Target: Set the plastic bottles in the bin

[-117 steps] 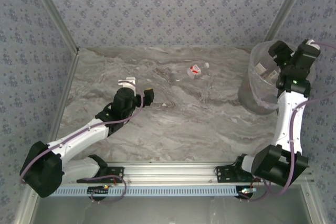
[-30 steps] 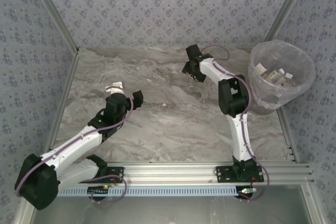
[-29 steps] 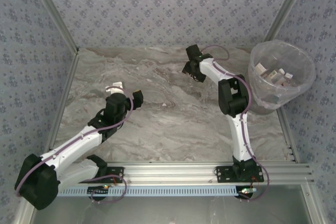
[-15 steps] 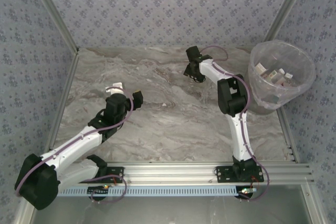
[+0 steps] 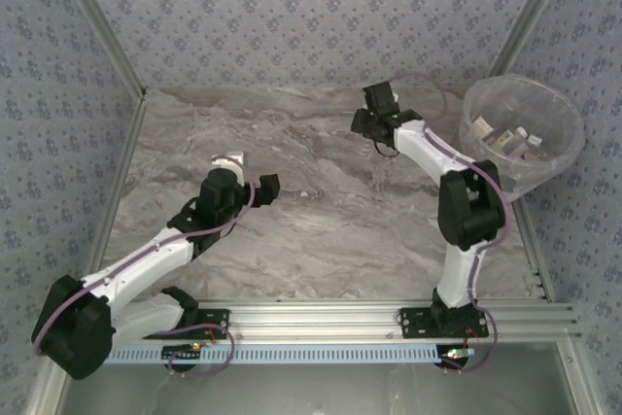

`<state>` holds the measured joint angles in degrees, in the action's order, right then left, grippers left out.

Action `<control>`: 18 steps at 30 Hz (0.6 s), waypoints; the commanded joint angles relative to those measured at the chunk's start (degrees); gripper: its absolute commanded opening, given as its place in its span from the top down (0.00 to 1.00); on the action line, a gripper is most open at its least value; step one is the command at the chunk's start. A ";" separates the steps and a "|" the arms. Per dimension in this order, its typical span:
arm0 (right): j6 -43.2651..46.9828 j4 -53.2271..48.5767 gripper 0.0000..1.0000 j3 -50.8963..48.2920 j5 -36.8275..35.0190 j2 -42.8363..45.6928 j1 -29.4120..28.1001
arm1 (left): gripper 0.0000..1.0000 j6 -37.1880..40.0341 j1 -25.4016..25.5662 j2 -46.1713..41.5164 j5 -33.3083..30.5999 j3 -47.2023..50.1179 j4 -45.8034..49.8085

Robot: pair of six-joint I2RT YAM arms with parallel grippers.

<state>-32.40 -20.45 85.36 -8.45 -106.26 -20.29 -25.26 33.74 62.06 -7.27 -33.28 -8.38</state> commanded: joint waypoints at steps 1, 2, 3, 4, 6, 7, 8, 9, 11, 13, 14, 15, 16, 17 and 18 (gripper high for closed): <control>3.13 4.96 0.45 -3.49 1.52 6.22 -0.40 | 0.00 2.73 0.07 1.88 10.53 -4.01 -5.27; 3.46 5.45 0.46 -4.39 1.74 8.01 -0.40 | 0.00 3.12 0.36 2.44 11.97 -4.57 -5.74; 3.82 5.67 0.46 -5.07 1.94 9.91 -0.44 | 0.00 3.52 0.62 2.98 13.27 -5.23 -6.14; 4.37 5.97 0.46 -5.64 1.90 11.34 -0.45 | 0.01 3.99 0.90 3.38 14.38 -5.77 -6.36; 5.68 6.10 0.45 -6.67 1.25 14.74 -0.44 | 0.00 5.13 1.86 4.39 16.61 -7.31 -6.11; 6.17 6.13 0.45 -7.06 1.00 16.18 -0.40 | 0.01 5.73 2.47 4.76 17.50 -7.97 -5.93; 6.78 6.05 0.45 -7.37 0.50 17.85 -0.34 | 0.01 6.36 3.08 5.28 18.27 -8.71 -5.69; 7.42 5.91 0.45 -7.85 0.02 19.35 -0.35 | 0.00 6.86 3.81 5.70 18.83 -9.51 -5.47; 8.27 5.37 0.45 -8.27 -0.91 21.89 -0.12 | 0.00 7.83 5.09 6.44 19.70 -10.73 -5.10; 9.05 4.57 0.45 -8.50 -1.73 24.19 0.26 | 0.00 8.17 5.93 7.30 20.31 -11.74 -5.08; 9.51 4.29 0.45 -8.62 -1.98 25.51 0.49 | 0.01 8.20 6.24 7.65 20.44 -12.27 -5.07; 10.16 3.84 0.45 -8.64 -2.29 26.75 0.84 | 0.01 8.28 6.49 7.95 20.62 -12.55 -4.97; 10.86 3.37 0.45 -8.64 -2.51 27.86 1.21 | 0.01 8.37 6.57 8.11 20.67 -12.78 -4.98; 11.82 2.74 0.45 -8.51 -2.82 29.16 1.79 | 0.01 8.47 6.52 8.25 20.71 -12.95 -4.88; 12.62 1.83 0.45 -8.35 -3.14 30.38 2.74 | 0.00 8.43 6.52 8.25 20.49 -12.95 -4.87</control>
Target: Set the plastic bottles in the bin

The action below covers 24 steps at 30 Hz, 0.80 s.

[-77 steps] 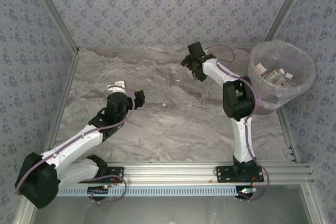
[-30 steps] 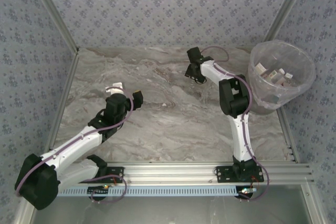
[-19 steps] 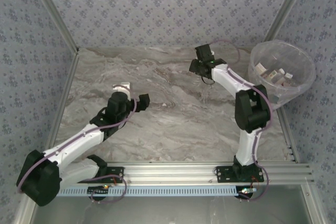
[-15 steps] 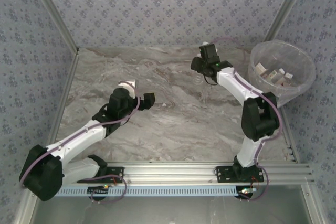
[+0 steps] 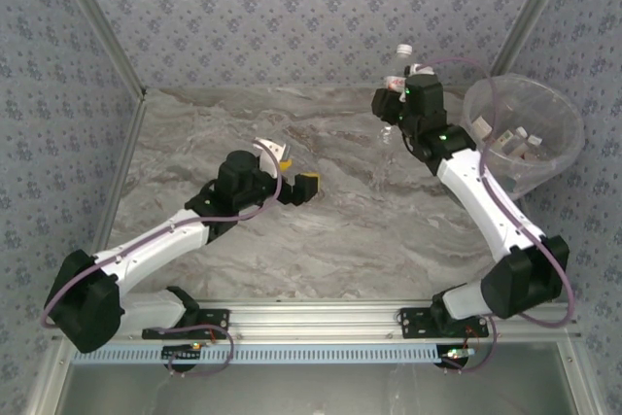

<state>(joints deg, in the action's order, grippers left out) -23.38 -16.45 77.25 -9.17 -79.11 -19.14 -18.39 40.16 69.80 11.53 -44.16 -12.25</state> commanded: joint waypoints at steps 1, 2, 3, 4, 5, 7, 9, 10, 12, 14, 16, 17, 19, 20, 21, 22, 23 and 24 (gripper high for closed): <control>4.26 -2.85 0.45 -0.16 -2.31 4.29 2.60 | 0.00 1.68 0.16 0.51 1.40 -1.93 -1.01; 4.84 -3.72 0.45 0.02 -2.05 5.37 3.89 | 0.01 1.65 0.10 0.51 1.10 -1.81 -1.02; 5.24 -4.31 0.45 0.09 -1.53 6.52 5.22 | 0.01 1.77 0.15 0.50 0.88 -1.70 -1.02; 5.72 -4.86 0.45 0.16 -0.90 7.37 6.51 | 0.01 1.84 0.11 0.51 0.58 -1.60 -0.96; 6.24 -5.53 0.45 0.26 -0.33 8.34 7.96 | 0.01 1.87 0.10 0.51 0.33 -1.53 -0.89; 7.43 -6.89 0.45 0.70 0.25 9.85 11.12 | 0.01 1.86 0.11 0.51 -0.23 -1.46 -0.76; 8.45 -8.17 0.45 1.34 0.85 11.05 15.14 | 0.00 1.83 0.16 0.51 -0.62 -1.45 -0.69; 8.81 -8.45 0.45 1.49 1.55 11.43 17.13 | 0.01 1.78 0.10 0.49 -0.88 -1.44 -0.67; 9.30 -8.66 0.45 1.80 3.15 12.00 21.80 | 0.01 1.73 0.14 0.60 -1.56 -1.26 -0.62; 9.66 -8.96 0.45 2.40 4.33 12.05 25.93 | 0.00 1.70 0.16 0.69 -2.13 -1.19 -0.58; 9.51 -8.98 0.45 2.97 4.53 11.75 29.69 | 0.00 1.74 0.09 0.77 -2.60 -1.21 -0.57; 9.13 -9.03 0.45 3.28 4.56 11.49 31.61 | 0.01 1.77 0.10 0.86 -2.82 -1.12 -0.66; 7.96 -8.53 0.45 3.75 5.36 10.88 35.50 | 0.01 1.77 0.14 0.95 -3.37 -0.97 -0.66; 7.66 -7.97 0.45 3.95 5.62 10.53 37.27 | 0.01 1.78 0.14 0.93 -3.66 -0.89 -0.76; 7.71 -7.37 0.45 4.13 5.53 10.18 38.82 | 0.00 1.80 0.16 0.93 -3.96 -0.80 -0.75; 8.06 -6.53 0.45 4.22 5.09 9.88 39.79 | 0.00 1.98 0.15 0.95 -4.12 -0.75 -0.63; 8.94 -5.25 0.45 4.16 4.07 9.48 40.66 | 0.01 2.16 0.12 0.87 -4.22 -0.75 -0.59; 10.03 -4.40 0.45 4.15 2.90 9.04 41.29 | 0.00 2.45 0.10 0.86 -4.19 -0.75 -0.40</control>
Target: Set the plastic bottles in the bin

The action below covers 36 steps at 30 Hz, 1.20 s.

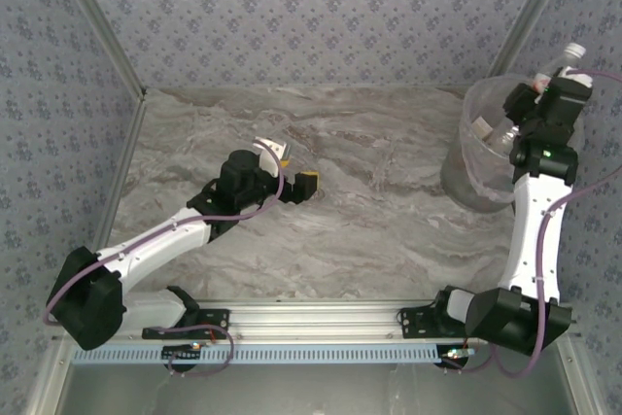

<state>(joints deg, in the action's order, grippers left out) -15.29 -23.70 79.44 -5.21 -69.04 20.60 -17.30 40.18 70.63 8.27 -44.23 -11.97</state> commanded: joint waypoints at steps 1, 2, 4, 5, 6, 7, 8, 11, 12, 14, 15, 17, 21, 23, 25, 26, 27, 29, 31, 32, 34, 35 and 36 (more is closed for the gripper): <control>2.86 3.48 0.45 1.87 -2.06 -1.63 1.93 | 0.01 1.56 0.08 0.03 -1.00 -0.68 -0.59; 4.04 4.14 0.44 1.78 -3.46 -2.22 2.23 | 0.01 1.78 0.08 0.03 -1.14 -0.71 -0.39; 5.81 4.57 0.44 1.62 -5.35 -3.51 2.54 | 0.01 2.09 0.11 0.12 -1.47 -0.84 -0.09; 6.64 4.36 0.43 1.54 -5.95 -4.13 2.60 | 0.00 2.23 0.10 0.10 -1.55 -1.11 0.17; 7.15 4.19 0.42 1.39 -6.57 -4.86 2.65 | 0.01 2.27 0.04 0.12 -1.69 -1.33 0.44; 7.51 3.99 0.42 1.26 -6.82 -5.43 2.60 | 0.01 2.36 0.00 0.12 -1.76 -1.41 0.67; 7.87 3.63 0.41 1.31 -6.91 -6.17 2.60 | 0.01 2.44 0.01 0.12 -1.93 -1.55 0.80; 8.97 1.88 0.37 2.06 -6.98 -8.29 2.60 | 0.01 2.45 0.00 -0.05 -2.44 -1.73 0.98; 9.28 0.81 0.35 2.75 -7.43 -9.06 2.53 | 0.00 2.52 -0.01 -0.12 -2.63 -1.82 1.13; 8.78 -3.12 0.25 4.74 -8.91 -10.20 2.49 | 0.01 3.09 -0.02 -0.32 -3.10 -2.32 2.29; 8.22 -4.30 0.20 5.25 -9.42 -10.29 2.44 | 0.00 3.46 -0.08 -0.53 -3.77 -2.53 3.13; 7.77 -5.74 0.14 5.67 -9.81 -10.16 2.29 | 0.01 4.00 -0.38 -1.23 -5.28 -2.56 4.08; 6.22 -9.04 0.01 7.45 -14.80 -9.68 0.49 | 0.01 4.03 -1.61 -3.14 -7.75 -1.87 4.93; 6.13 -9.42 0.00 7.89 -15.94 -9.06 -0.65 | 0.00 3.36 -2.66 -4.10 -8.81 -1.24 4.94; 5.98 -9.44 0.00 8.26 -15.87 -8.11 -2.03 | 0.00 2.28 -3.76 -5.09 -10.10 -0.54 4.87; 5.89 -9.37 0.00 8.36 -15.44 -7.62 -3.06 | 0.01 1.61 -4.43 -5.59 -10.73 -0.18 4.78; 5.88 -9.19 0.00 8.29 -14.63 -6.99 -4.19 | 0.00 0.93 -5.02 -6.05 -11.85 0.20 4.76; 5.96 -8.12 0.00 7.78 -12.45 -5.74 -6.48 | 0.01 -0.47 -6.04 -6.96 -15.44 0.65 5.45; 6.92 -6.66 0.00 6.56 -8.73 -4.57 -9.05 | 0.01 -2.23 -7.27 -7.95 -20.25 1.10 6.82; 7.59 -5.63 0.00 5.76 -7.05 -3.92 -10.20 | 0.01 -3.03 -7.84 -8.45 -22.17 1.35 7.37; 10.17 -2.50 0.00 3.38 -2.53 -2.71 -13.19 | 0.01 -5.05 -9.49 -10.05 -25.94 2.15 8.67; 11.32 -0.99 0.00 2.18 -0.38 -2.14 -14.53 | 0.01 -5.64 -10.32 -10.93 -26.99 2.65 9.08; 12.48 0.73 0.00 0.76 2.02 -1.67 -16.06 | 0.01 -5.94 -11.17 -12.03 -28.03 3.36 9.37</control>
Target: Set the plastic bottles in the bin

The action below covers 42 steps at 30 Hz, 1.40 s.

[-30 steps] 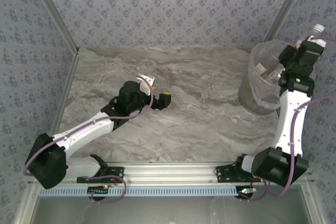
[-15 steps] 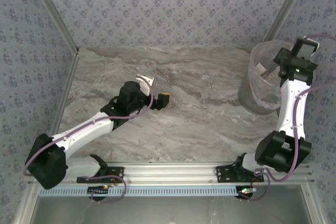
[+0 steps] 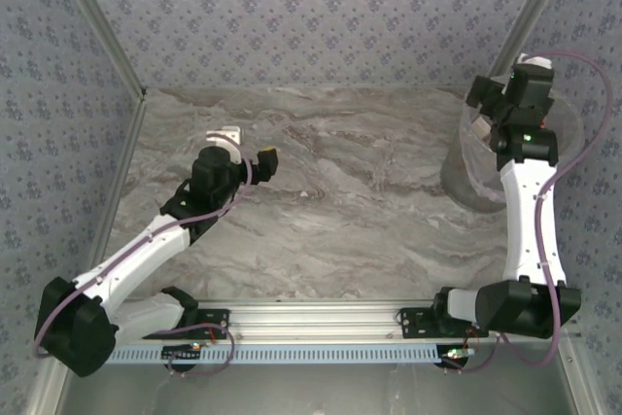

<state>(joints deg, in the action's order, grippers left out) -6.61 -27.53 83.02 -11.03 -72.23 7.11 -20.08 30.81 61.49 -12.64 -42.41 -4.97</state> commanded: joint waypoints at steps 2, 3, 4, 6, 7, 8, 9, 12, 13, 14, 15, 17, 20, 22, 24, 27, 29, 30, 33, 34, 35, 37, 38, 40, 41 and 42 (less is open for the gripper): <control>6.00 7.22 0.00 -5.03 12.17 1.67 -5.04 | 0.00 -3.60 -3.20 -5.18 -10.41 2.97 3.30; 7.16 7.71 0.00 -5.88 14.50 1.52 -6.11 | 0.01 -3.86 -4.00 -6.60 -12.67 3.51 4.22; 8.82 8.10 0.00 -6.77 17.59 1.30 -6.97 | 0.01 -4.21 -4.99 -8.02 -15.11 4.19 5.11; 11.83 8.30 0.00 -8.38 21.71 0.68 -8.54 | 0.01 -4.58 -6.97 -10.69 -19.15 5.80 5.96; 12.50 8.49 0.00 -9.34 23.72 0.23 -9.18 | 0.00 -4.24 -8.25 -11.94 -20.11 6.94 5.62; 13.08 8.52 0.00 -10.10 25.51 -0.13 -9.73 | 0.01 -4.19 -9.30 -12.62 -20.76 7.68 5.59; 13.51 8.61 0.00 -10.89 27.04 -0.48 -10.43 | 0.00 -4.14 -10.44 -13.17 -22.57 8.40 5.59; 13.86 9.77 0.00 -13.90 28.34 -2.04 -11.83 | 0.01 -2.77 -12.64 -13.42 -26.05 9.63 7.38; 13.81 10.61 0.00 -15.26 28.40 -2.55 -12.03 | 0.01 -2.45 -13.16 -13.33 -27.89 9.93 8.27; 13.64 11.47 0.00 -17.33 28.28 -3.09 -12.20 | 0.01 -1.99 -13.73 -13.16 -29.44 10.50 8.28; 13.40 12.64 0.00 -19.07 28.15 -3.62 -12.21 | 0.00 -1.14 -14.53 -12.89 -30.62 11.38 7.52; 12.76 15.56 0.00 -22.45 27.48 -4.70 -12.21 | 0.00 0.97 -16.73 -12.31 -30.43 13.66 3.97; 12.41 21.02 0.00 -27.74 26.23 -6.84 -12.21 | 0.00 4.41 -20.11 -10.61 -27.11 16.38 -1.77; 12.45 24.12 0.00 -30.53 24.38 -8.57 -12.21 | 0.01 5.30 -22.01 -8.72 -25.39 17.43 -4.45; 12.53 27.16 0.00 -32.98 22.17 -9.83 -12.25 | 0.01 5.31 -23.73 -6.75 -23.44 17.79 -6.13; 13.14 31.31 0.00 -36.36 19.77 -10.85 -12.08 | 0.00 6.09 -26.08 -2.87 -18.65 18.58 -10.25; 13.52 32.84 0.00 -38.06 18.77 -11.33 -12.04 | 0.00 7.36 -26.99 0.16 -15.44 18.68 -12.88; 13.64 33.53 0.00 -38.79 18.20 -11.51 -11.99 | 0.00 8.13 -27.18 1.97 -14.46 18.68 -14.46; 14.39 35.62 0.00 -40.81 17.05 -12.01 -11.61 | 0.00 9.78 -27.57 7.93 -13.48 19.31 -21.12; 14.52 36.28 0.00 -41.29 17.16 -12.19 -11.30 | 0.01 10.63 -27.71 9.98 -12.81 19.64 -24.16; 14.51 36.72 0.00 -41.60 17.41 -12.33 -11.11 | 0.00 11.43 -27.88 12.00 -12.16 20.01 -26.68; 14.47 37.92 0.00 -42.32 17.94 -12.72 -10.68 | 0.01 13.13 -28.35 15.09 -10.36 19.01 -29.63; 14.44 38.77 0.00 -42.63 18.26 -12.85 -10.54 | 0.00 14.38 -28.47 16.09 -8.91 19.06 -32.02; 14.73 39.95 0.00 -43.29 18.69 -13.12 -10.38 | 0.01 15.76 -29.29 19.31 -4.75 19.86 -37.76; 14.85 40.55 0.00 -43.66 18.76 -13.15 -10.24 | 0.00 16.00 -29.70 21.70 -2.56 20.30 -40.27; 14.99 41.39 0.00 -44.25 18.92 -13.03 -10.04 | 0.01 17.07 -29.76 25.80 -0.10 21.94 -47.13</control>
<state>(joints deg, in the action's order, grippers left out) 7.35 10.28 40.21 7.73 -84.75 -3.44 -6.52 1.87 81.95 -20.36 -22.83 -37.19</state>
